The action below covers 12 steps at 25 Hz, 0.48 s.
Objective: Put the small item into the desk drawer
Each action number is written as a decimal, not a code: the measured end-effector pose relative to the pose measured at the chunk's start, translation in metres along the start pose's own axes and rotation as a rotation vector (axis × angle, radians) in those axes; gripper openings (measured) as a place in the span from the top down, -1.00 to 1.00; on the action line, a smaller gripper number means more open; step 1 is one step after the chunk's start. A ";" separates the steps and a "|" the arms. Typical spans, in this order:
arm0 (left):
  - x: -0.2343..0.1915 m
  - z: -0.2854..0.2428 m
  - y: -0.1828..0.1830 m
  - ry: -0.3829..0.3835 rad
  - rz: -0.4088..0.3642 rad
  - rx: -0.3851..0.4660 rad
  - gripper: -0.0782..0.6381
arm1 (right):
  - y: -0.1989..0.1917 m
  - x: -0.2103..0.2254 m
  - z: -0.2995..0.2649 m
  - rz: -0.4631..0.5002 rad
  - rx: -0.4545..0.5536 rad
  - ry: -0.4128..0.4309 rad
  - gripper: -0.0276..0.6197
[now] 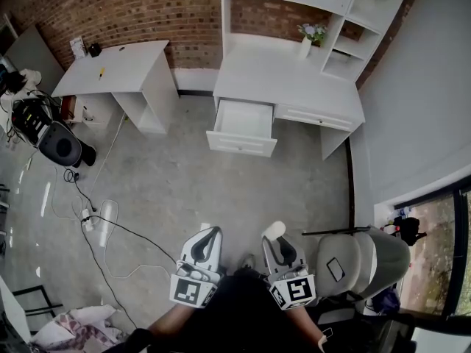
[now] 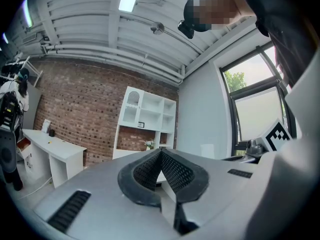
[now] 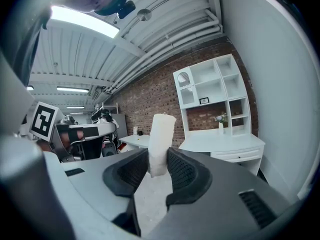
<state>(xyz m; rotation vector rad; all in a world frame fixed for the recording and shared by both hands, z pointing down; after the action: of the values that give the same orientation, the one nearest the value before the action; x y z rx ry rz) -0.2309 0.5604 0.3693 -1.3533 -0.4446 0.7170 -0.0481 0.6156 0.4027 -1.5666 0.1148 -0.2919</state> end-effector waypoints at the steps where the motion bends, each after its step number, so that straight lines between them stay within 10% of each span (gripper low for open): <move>1: 0.003 -0.002 -0.001 0.003 -0.002 -0.001 0.72 | 0.000 0.004 0.001 0.000 -0.001 0.004 0.49; 12: 0.027 -0.028 -0.011 0.052 -0.044 -0.011 0.72 | -0.005 0.045 0.006 0.005 0.003 0.066 0.49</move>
<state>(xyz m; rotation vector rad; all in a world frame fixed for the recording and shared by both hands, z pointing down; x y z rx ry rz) -0.1905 0.5583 0.3722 -1.3657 -0.4356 0.6427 -0.0037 0.6100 0.4124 -1.5534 0.1696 -0.3403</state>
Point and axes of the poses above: the fingertips, and each gripper's own axes: z backward along the fingers, x to its right, y out of its top, the point moved 6 cm from there along z, backward along the fingers, and after that the axes turned 9 degrees about x, right-handed, at the moved point
